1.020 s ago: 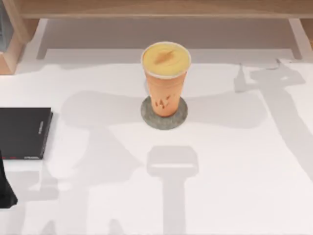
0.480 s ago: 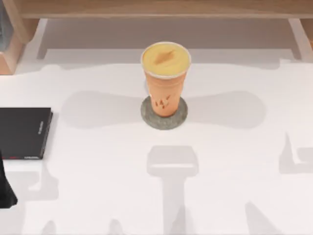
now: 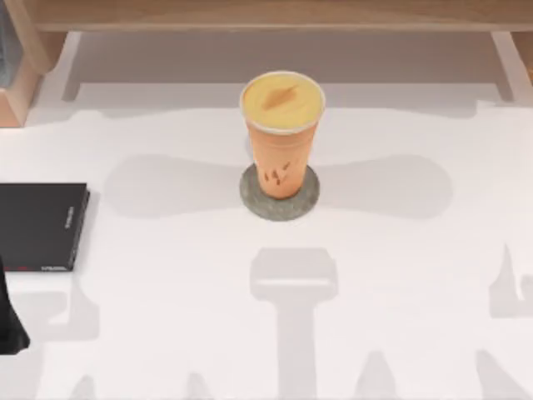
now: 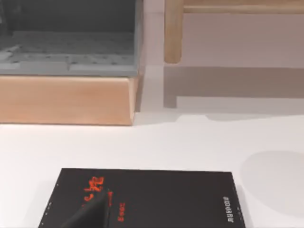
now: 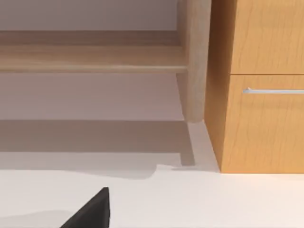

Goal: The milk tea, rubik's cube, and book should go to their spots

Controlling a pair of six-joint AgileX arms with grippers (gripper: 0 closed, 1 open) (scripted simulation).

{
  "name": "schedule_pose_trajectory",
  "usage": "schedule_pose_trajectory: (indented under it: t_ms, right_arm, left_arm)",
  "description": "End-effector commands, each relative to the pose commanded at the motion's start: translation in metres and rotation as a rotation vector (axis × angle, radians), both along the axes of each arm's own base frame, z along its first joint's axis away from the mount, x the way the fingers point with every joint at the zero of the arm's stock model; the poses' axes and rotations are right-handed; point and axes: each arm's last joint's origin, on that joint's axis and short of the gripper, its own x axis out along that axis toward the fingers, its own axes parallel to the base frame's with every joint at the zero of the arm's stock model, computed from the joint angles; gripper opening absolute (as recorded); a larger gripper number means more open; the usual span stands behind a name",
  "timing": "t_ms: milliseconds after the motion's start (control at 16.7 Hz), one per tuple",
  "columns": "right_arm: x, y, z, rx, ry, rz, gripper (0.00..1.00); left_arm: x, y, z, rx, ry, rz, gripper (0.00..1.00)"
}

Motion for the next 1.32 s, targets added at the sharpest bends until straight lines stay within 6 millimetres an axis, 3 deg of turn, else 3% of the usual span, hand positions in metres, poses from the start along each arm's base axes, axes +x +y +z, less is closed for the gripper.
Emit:
schedule_pose_trajectory:
  t_ms: [120, 180, 360, 540, 780, 900, 1080, 1200, 1320]
  right_arm:
    - [0.000, 0.000, 0.000, 0.000, 0.000, 0.000, 1.00]
    - [0.000, 0.000, 0.000, 0.000, 0.000, 0.000, 1.00]
    - [0.000, 0.000, 0.000, 0.000, 0.000, 0.000, 1.00]
    - [0.000, 0.000, 0.000, 0.000, 0.000, 0.000, 1.00]
    - [0.000, 0.000, 0.000, 0.000, 0.000, 0.000, 1.00]
    - [0.000, 0.000, 0.000, 0.000, 0.000, 0.000, 1.00]
    - [0.000, 0.000, 0.000, 0.000, 0.000, 0.000, 1.00]
    - [0.000, 0.000, 0.000, 0.000, 0.000, 0.000, 1.00]
    - [0.000, 0.000, 0.000, 0.000, 0.000, 0.000, 1.00]
  left_arm:
    - [0.000, 0.000, 0.000, 0.000, 0.000, 0.000, 1.00]
    - [0.007, 0.001, -0.003, -0.002, 0.135, 0.012, 1.00]
    - [0.006, 0.001, 0.005, -0.004, 0.123, 0.013, 1.00]
    - [0.005, 0.003, 0.036, -0.008, 0.081, 0.010, 1.00]
    - [0.023, 0.008, 0.101, -0.015, 0.027, 0.001, 1.00]
    - [0.049, 0.014, 0.133, -0.019, 0.022, -0.003, 1.00]
    - [0.111, 0.030, 0.167, -0.027, 0.037, -0.007, 1.00]
    - [0.163, 0.047, 0.173, -0.036, 0.057, -0.009, 1.00]
    - [0.216, 0.066, 0.165, -0.044, 0.077, -0.010, 1.00]
